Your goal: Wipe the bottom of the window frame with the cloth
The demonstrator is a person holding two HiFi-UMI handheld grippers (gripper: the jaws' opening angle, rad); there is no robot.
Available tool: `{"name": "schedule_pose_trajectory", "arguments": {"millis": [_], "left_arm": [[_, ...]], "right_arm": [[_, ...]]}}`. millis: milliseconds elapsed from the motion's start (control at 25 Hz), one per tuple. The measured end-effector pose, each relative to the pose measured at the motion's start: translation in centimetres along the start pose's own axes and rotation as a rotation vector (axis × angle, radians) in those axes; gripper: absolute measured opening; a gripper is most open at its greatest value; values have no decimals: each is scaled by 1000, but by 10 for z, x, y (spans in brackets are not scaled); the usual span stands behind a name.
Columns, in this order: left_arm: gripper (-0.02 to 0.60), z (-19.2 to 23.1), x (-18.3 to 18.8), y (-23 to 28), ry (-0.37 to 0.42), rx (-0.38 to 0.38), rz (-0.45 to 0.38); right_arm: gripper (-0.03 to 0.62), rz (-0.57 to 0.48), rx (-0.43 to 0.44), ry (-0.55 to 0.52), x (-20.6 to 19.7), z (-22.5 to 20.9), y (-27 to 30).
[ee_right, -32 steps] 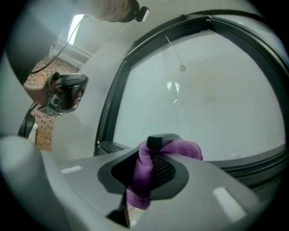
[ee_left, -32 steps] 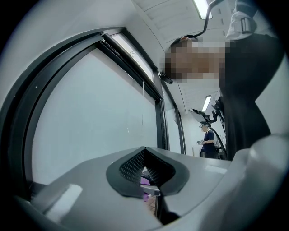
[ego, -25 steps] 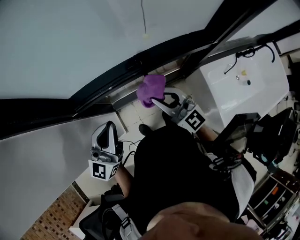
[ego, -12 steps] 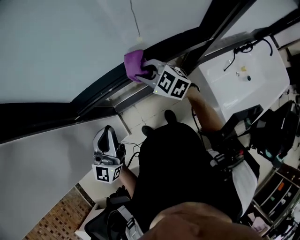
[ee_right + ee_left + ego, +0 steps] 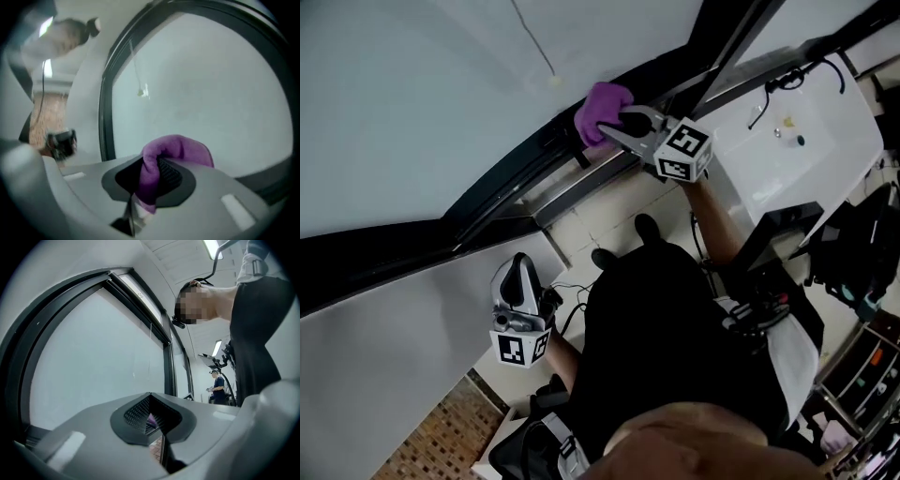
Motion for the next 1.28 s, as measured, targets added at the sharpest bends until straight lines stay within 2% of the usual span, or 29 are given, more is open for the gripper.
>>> {"name": "schedule_pose_trajectory", "arguments": {"millis": [80, 160, 200, 240, 440, 520, 560, 600, 640, 680, 760, 840, 880, 920, 1000, 1200, 1280], "left_arm": [[2, -9, 3, 3, 6, -13, 2], [2, -14, 5, 6, 10, -16, -2], [2, -14, 5, 6, 11, -13, -4], [2, -13, 5, 5, 10, -8, -5], [2, -7, 0, 3, -10, -7, 3], [2, -7, -3, 7, -11, -22, 3], [2, -7, -4, 9, -11, -31, 3], [2, -8, -5, 11, -10, -39, 1], [2, -8, -5, 13, -8, -45, 0], [2, -9, -5, 15, -6, -50, -1], [2, -12, -2, 17, 3, -54, 0], [2, -16, 1, 15, 12, -45, 2], [2, -17, 3, 12, 14, -35, 3], [2, -19, 4, 9, 14, -22, 3], [2, -20, 6, 2, 13, 5, 1], [2, -9, 3, -11, -1, 56, 0], [2, -8, 3, -11, 1, 56, -2]], "right_arm": [[67, 164, -57, -343, -14, -1, 36], [67, 302, -46, -660, -31, 7, 62], [67, 322, -23, -757, -36, 11, 68], [67, 321, 7, -804, -39, 14, 68], [67, 321, 242, -827, -55, 52, 19], [67, 346, 399, -748, -63, 79, -14], [67, 337, 478, -677, -62, 91, -29], [67, 303, 522, -604, -56, 99, -38], [67, 247, 512, -544, -45, 98, -40], [67, 184, 449, -502, -33, 90, -35], [67, 108, 227, -454, -9, 60, -11], [67, 145, 6, -501, 5, 27, 22], [67, 199, -67, -550, 3, 14, 39], [67, 265, -101, -597, -5, 6, 57], [62, 359, -86, -652, -23, 0, 83], [60, 429, -27, -591, -32, -4, 79], [61, 519, -109, -661, -34, -14, 66]]}}
Point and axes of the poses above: the fingertips, and each gripper's own axes: y forward along the fingers, z to its left, x out of its top, the point moved 5 cm from there along -y, backward along the fingers, and after that the axes turned 2 degrees about -x, right-handed, at the moved point
